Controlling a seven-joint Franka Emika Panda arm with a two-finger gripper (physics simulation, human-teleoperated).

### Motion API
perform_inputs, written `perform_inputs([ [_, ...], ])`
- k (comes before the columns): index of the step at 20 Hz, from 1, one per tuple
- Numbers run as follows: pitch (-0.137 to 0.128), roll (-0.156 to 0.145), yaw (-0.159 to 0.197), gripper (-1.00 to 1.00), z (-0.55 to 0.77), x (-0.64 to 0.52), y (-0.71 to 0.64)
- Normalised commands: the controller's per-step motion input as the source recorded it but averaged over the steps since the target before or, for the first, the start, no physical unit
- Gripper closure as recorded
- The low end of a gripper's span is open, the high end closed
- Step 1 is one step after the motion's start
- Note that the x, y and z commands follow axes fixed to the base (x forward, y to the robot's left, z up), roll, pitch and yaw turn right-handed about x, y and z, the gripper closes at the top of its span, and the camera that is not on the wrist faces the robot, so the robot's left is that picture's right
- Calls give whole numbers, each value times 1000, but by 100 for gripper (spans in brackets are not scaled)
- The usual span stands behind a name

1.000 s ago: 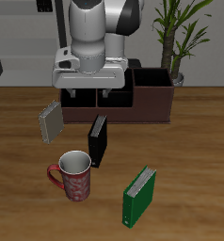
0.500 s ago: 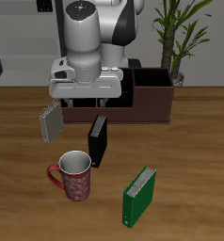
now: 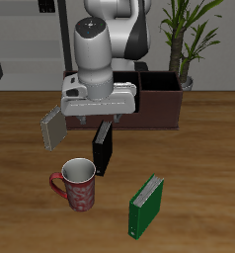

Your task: Place the black book into the back desk caddy's right compartment

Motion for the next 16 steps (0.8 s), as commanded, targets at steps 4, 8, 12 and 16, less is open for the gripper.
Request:
perform_inputs([
  [4,2,17,-7,-100,-237,20,94],
  [8,10,5,-33,-100,-311,28,-28],
  [12,32,-1,-2,-100,-418,65,-7],
  [16,29,-11,-20,-100,-262,20,-31],
])
